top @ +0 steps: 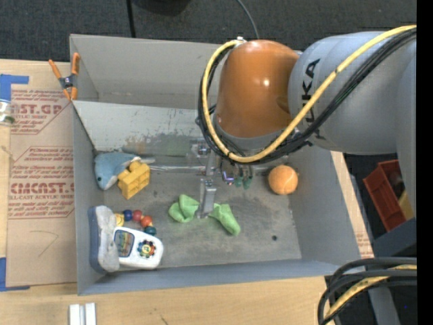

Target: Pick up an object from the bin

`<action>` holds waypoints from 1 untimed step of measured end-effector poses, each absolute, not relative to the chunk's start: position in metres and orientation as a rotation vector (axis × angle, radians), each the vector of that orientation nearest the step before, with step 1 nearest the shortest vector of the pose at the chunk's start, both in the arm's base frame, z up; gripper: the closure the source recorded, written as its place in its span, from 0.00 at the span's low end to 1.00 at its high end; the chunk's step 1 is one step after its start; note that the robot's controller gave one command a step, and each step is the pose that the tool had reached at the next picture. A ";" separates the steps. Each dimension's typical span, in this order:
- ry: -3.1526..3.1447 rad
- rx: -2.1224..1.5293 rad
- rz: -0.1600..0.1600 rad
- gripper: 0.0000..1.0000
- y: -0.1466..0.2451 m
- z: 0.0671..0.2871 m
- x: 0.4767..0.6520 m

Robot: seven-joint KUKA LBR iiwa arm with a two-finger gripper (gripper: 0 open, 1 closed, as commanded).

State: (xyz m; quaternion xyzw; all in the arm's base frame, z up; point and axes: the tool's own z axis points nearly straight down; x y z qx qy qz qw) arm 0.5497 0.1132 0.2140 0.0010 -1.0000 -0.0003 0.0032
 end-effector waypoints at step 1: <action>-3.144 0.001 -0.003 0.00 0.113 0.219 0.551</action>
Offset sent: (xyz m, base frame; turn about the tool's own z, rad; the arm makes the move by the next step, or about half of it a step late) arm -0.0022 -0.0316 -0.0540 0.1486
